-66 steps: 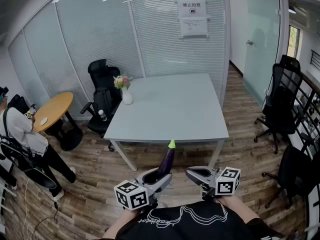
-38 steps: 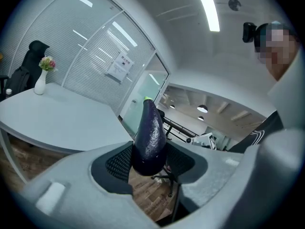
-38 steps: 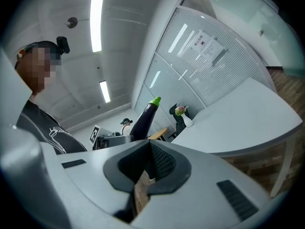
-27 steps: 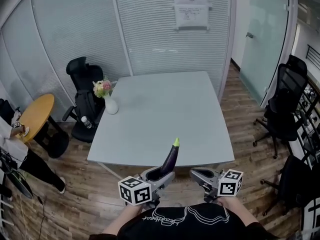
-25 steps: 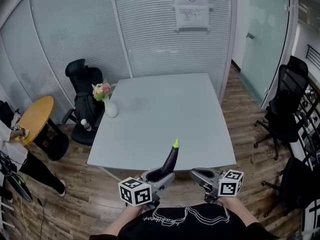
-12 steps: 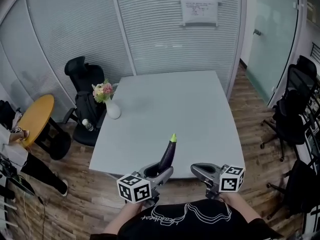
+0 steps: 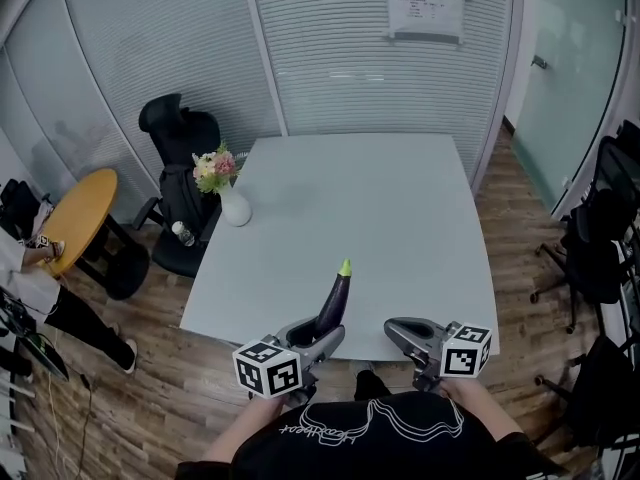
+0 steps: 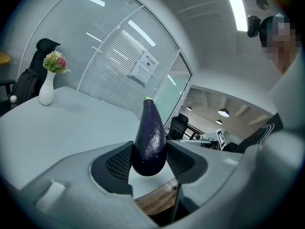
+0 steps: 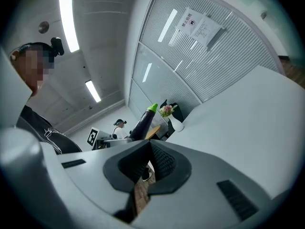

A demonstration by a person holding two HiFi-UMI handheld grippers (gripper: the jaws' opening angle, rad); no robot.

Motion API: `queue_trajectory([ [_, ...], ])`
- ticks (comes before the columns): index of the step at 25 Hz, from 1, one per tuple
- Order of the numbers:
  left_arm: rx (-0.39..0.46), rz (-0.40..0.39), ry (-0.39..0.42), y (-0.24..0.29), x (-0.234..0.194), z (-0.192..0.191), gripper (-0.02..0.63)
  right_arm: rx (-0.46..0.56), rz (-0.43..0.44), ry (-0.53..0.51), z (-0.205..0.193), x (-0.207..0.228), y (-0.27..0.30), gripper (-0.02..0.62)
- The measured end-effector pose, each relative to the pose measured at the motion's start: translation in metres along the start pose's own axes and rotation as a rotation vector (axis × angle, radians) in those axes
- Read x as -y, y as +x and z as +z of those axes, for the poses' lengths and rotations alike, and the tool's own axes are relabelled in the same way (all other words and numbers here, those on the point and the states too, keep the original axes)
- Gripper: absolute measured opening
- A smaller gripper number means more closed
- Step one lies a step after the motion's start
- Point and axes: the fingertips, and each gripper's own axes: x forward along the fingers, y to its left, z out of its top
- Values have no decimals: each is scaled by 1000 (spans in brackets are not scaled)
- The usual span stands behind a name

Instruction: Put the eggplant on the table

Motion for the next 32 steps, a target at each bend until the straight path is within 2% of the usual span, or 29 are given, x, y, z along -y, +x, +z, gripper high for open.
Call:
queue_trajectory([
  [6,-10,37,-11,17,-28,14,221,-2,16,19,20,25,20,8],
  [11,-28,72,42,34,-49,25,221,-13,9,26,35,47,32,8],
  [16,-49,94,49,50,-72,31,221,-16,-3,39,44,65,39,9],
  [28,-136,145,10,87,-126,10,221,-19,-84,72,52,106,34,8],
  [32,-176,177,28,97,-142,-3,221,-19,-101,84,51,116,31,9],
])
